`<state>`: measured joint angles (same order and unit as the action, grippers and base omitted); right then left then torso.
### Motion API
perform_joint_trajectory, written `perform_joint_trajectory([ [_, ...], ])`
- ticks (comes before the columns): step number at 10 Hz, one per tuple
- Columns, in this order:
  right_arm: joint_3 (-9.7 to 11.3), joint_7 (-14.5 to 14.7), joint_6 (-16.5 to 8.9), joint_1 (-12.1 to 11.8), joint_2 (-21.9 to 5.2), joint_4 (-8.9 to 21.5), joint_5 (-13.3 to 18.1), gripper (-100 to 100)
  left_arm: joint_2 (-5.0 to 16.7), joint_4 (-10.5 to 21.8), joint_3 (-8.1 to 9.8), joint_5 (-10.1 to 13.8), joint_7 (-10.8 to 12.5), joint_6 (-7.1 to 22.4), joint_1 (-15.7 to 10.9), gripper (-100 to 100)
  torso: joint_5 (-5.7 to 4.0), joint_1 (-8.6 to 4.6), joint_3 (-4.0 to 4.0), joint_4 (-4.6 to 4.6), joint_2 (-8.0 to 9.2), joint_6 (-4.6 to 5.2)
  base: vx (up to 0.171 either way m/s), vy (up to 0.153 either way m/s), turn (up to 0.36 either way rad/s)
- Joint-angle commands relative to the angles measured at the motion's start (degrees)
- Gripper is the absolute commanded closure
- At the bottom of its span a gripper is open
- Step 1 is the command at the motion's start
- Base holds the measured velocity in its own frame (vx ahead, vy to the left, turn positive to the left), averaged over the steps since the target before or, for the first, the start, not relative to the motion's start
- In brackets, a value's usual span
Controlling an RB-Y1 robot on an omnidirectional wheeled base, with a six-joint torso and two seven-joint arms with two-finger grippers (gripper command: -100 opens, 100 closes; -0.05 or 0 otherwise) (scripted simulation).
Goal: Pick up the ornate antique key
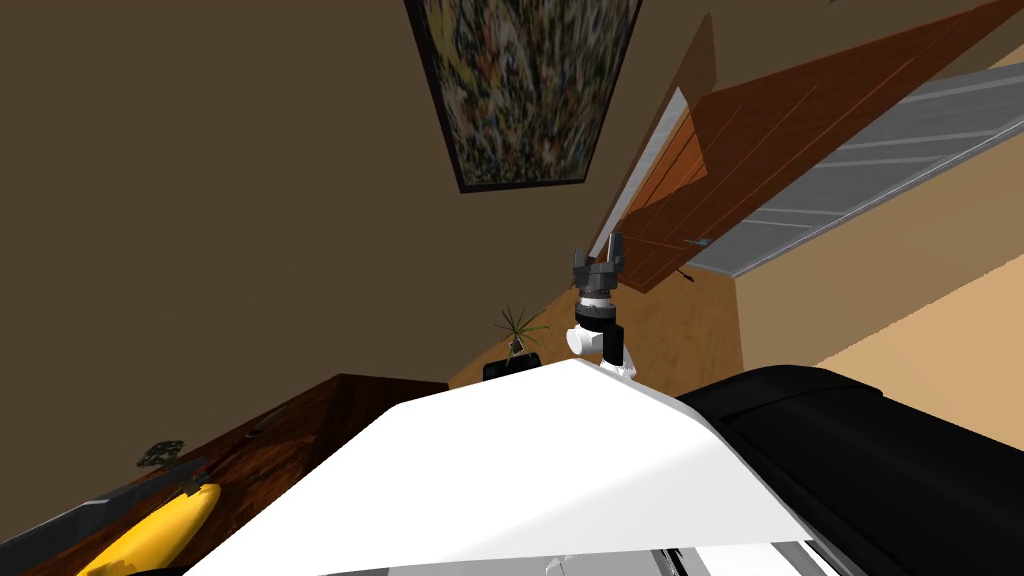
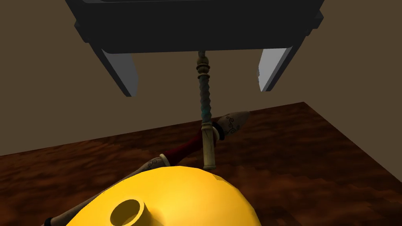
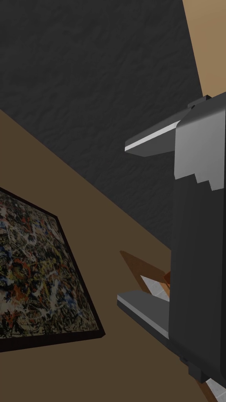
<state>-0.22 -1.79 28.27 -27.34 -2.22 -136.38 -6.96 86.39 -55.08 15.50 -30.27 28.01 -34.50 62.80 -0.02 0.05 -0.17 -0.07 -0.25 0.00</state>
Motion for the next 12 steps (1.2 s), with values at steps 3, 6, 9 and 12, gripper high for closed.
perform_joint_trajectory([
  [3,0.00,0.00,0.00,0.00,0.00,0.00,0.00,0,-1.53,0.25,-0.92,-0.06,-0.89,0.55,-0.96,-100,0.02,0.04,0.06,0.02,0.11,0.00,0.006,0.008,-0.021],
  [6,0.00,0.00,0.00,0.01,0.00,0.00,0.00,0,-2.41,-0.21,-1.08,-0.05,-1.22,1.15,-0.91,-100,0.06,0.18,0.06,0.02,0.10,0.00,0.008,0.024,-0.051],
  [9,0.00,0.00,0.00,0.00,0.00,0.00,0.00,0,-2.51,-0.23,-1.13,-0.06,-1.36,1.28,-0.94,100,0.03,0.06,0.08,0.03,0.13,-0.01,0.000,0.000,0.000],
  [12,0.00,0.00,0.00,0.00,0.00,0.00,0.00,0,-2.51,-0.23,-1.13,-0.06,-1.36,1.28,-0.94,0,0.02,0.04,0.08,0.03,0.14,-0.01,0.000,0.000,0.000],
])
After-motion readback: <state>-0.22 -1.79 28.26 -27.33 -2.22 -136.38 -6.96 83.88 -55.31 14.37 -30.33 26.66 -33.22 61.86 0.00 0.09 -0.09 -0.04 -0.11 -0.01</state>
